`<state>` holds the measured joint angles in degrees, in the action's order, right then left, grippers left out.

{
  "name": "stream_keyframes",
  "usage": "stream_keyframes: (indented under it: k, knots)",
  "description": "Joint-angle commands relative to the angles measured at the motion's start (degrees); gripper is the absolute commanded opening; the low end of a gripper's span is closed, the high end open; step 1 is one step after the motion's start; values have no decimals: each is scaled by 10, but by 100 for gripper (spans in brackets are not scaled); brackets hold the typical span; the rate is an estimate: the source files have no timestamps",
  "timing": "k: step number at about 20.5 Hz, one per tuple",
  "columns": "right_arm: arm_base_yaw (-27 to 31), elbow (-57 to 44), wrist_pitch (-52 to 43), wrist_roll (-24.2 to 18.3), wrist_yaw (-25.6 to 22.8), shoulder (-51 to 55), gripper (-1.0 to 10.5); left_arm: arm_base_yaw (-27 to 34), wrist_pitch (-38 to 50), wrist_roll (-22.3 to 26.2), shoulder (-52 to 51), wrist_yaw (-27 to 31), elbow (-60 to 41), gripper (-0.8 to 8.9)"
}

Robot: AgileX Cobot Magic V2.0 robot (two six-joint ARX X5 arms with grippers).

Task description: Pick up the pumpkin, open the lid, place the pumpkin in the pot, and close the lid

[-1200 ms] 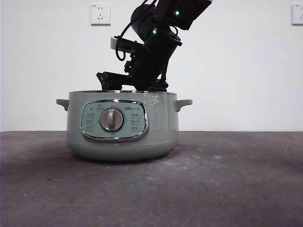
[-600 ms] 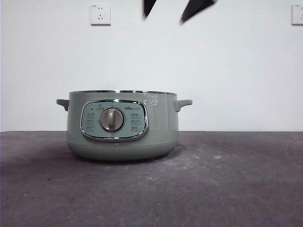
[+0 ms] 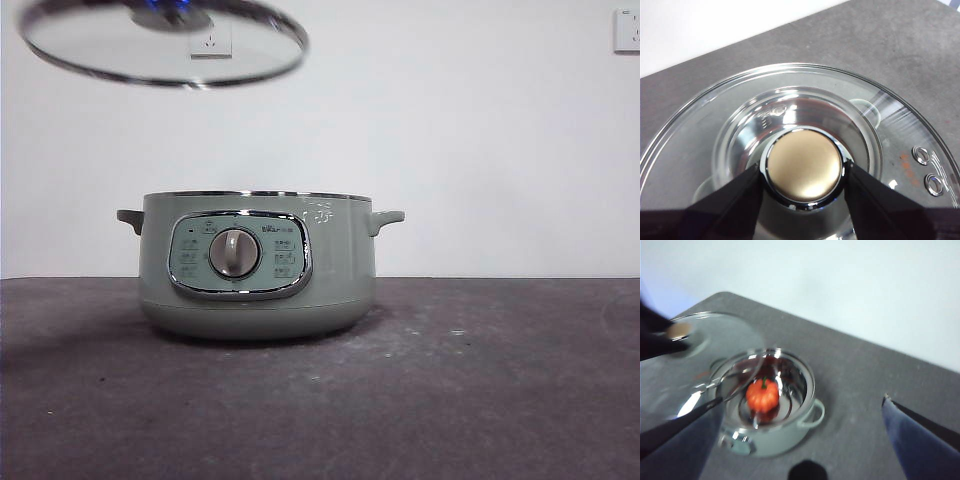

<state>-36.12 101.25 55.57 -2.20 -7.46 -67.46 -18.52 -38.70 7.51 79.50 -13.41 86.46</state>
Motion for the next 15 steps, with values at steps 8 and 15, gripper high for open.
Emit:
stream_keyframes:
  k: [8, 15]
  knots:
    - [-8, -2, 90, 40, 63, 36, 535, -29, 135, 7, 97, -1, 3, -9]
    - [-9, -2, 105, 52, 76, 42, 535, -30, 177, 8, 158, 0, 3, -9]
